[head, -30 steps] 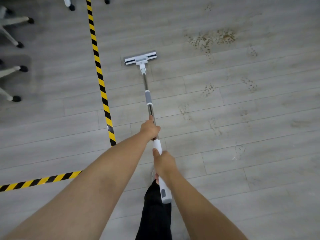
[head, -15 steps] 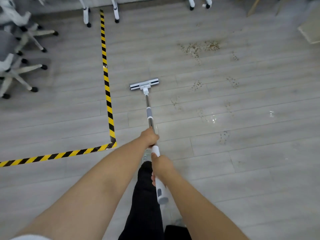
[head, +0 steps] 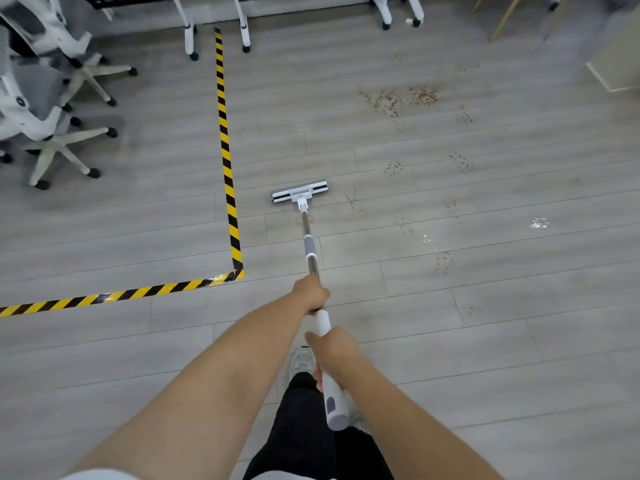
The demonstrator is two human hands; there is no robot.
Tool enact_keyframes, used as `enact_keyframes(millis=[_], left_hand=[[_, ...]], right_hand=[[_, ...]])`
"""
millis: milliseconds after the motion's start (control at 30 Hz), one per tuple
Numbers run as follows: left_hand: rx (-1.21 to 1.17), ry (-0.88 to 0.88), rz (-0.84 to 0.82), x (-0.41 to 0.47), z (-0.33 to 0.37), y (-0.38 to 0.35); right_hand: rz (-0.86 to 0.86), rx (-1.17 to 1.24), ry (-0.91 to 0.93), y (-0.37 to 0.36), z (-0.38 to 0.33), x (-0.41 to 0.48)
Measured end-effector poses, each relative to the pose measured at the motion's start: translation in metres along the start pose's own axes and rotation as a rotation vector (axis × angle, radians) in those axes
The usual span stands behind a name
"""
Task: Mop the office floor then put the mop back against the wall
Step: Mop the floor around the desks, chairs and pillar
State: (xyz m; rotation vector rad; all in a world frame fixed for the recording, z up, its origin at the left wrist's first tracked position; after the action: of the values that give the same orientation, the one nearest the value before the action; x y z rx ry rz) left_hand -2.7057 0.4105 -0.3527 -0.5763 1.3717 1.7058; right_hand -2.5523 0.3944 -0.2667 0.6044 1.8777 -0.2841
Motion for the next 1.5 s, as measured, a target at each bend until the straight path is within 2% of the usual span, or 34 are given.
enact_keyframes(millis=[167,367,633,767,1167,1400,1500], left_hand=[[0.099,-0.053,0.046,0.033,-0.009,0.033],[0.173,-0.082,0.051,0.092,-0.021,0.081],[0.176,-0.120,0.060,0.171,-0.008,0.157],[0.242,-0.137,0.077,0.186,-0.005,0.164],[0.086,-0.105,0.004,0.146,-0.029,0.050],[0.036,-0.068,-0.002,0.065,-0.057,-0.053],[0.058,-0.086,0.016,0.017,-0.078,-0.109]], right_hand=[[0.015,0.084,-0.040,-0.036,-0.020,0.026],[0.034,0.069,-0.110,-0.080,-0.066,0.067],[0.032,0.152,-0.066,-0.114,-0.151,0.121],[0.041,0.131,-0.056,-0.116,-0.161,0.131],[0.116,-0.009,0.032,-0.072,-0.053,0.118],[0.087,0.038,-0.053,-0.043,0.067,0.066],[0.099,-0.063,-0.034,-0.027,0.134,0.032]])
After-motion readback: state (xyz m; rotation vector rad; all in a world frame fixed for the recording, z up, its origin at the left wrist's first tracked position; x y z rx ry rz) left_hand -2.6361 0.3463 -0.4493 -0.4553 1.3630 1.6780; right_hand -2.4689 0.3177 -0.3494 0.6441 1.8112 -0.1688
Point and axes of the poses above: each hand's wrist, its own x-axis towards the middle knuckle, its own y-axis out of the back of the hand, z = x × y, the point moved 7 cm from there along x, towards the middle knuckle, and after that the axes turned 6 degrees about x, right-handed, at the moved point
